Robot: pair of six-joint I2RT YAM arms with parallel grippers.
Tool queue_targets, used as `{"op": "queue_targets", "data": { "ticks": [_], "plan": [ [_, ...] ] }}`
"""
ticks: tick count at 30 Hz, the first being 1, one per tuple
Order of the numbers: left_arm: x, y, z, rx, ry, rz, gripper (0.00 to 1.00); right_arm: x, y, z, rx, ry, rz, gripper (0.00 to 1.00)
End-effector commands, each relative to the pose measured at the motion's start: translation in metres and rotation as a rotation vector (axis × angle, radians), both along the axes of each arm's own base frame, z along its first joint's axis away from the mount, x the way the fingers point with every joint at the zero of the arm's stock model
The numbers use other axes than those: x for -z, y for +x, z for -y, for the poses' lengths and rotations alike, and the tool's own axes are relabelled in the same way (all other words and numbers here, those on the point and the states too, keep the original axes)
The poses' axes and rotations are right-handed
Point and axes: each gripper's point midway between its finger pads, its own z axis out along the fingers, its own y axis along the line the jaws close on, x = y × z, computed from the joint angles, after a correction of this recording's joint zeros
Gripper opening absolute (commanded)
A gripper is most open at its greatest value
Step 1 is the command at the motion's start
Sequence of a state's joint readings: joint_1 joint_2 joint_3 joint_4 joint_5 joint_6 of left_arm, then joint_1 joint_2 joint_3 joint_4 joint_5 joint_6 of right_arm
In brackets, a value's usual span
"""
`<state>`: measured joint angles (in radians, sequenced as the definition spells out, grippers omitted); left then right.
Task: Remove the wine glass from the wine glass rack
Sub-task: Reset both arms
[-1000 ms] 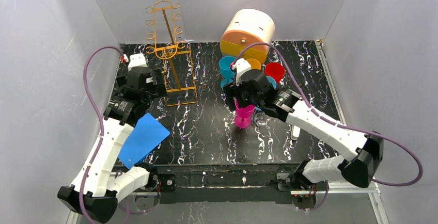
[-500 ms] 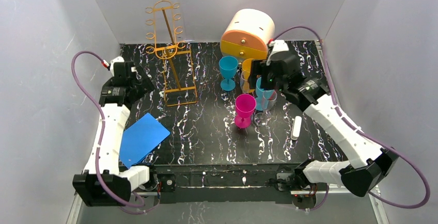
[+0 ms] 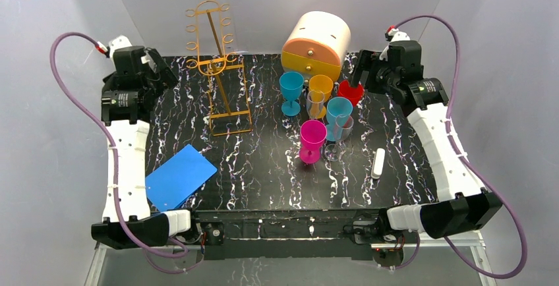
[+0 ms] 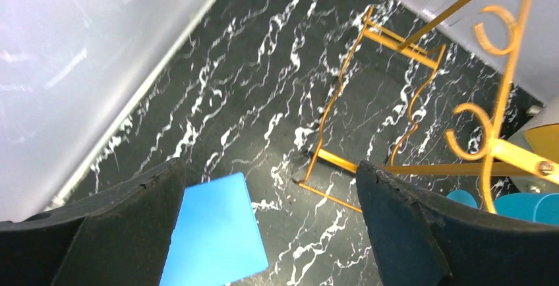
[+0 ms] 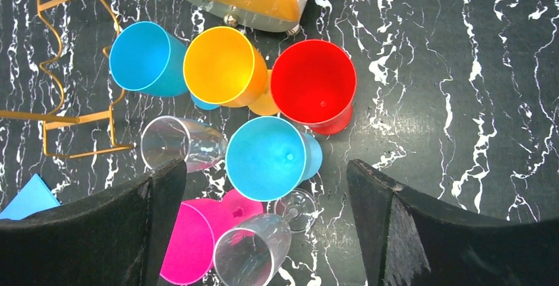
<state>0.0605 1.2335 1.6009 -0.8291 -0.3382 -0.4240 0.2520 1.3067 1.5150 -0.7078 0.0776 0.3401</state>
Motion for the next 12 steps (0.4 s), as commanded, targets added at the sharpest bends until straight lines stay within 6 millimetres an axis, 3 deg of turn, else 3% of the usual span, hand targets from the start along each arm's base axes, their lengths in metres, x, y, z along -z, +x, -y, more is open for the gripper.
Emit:
{"op": "queue_targets", "data": {
  "ticks": [1, 5, 12],
  "plan": [
    [-0.046, -0.001, 0.001, 0.072, 0.107, 0.039, 0.98, -0.025, -0.001, -0.005, -0.045, 0.008, 0.058, 0.99],
    [-0.076, 0.01, 0.003, 0.086, 0.145, 0.094, 0.98, -0.017, -0.003, -0.008, -0.061, 0.006, -0.001, 0.99],
    [-0.053, 0.003, -0.001, 0.07, 0.157, 0.038, 0.98, -0.013, -0.013, -0.009, -0.071, 0.025, 0.007, 0.99]
  ]
}}
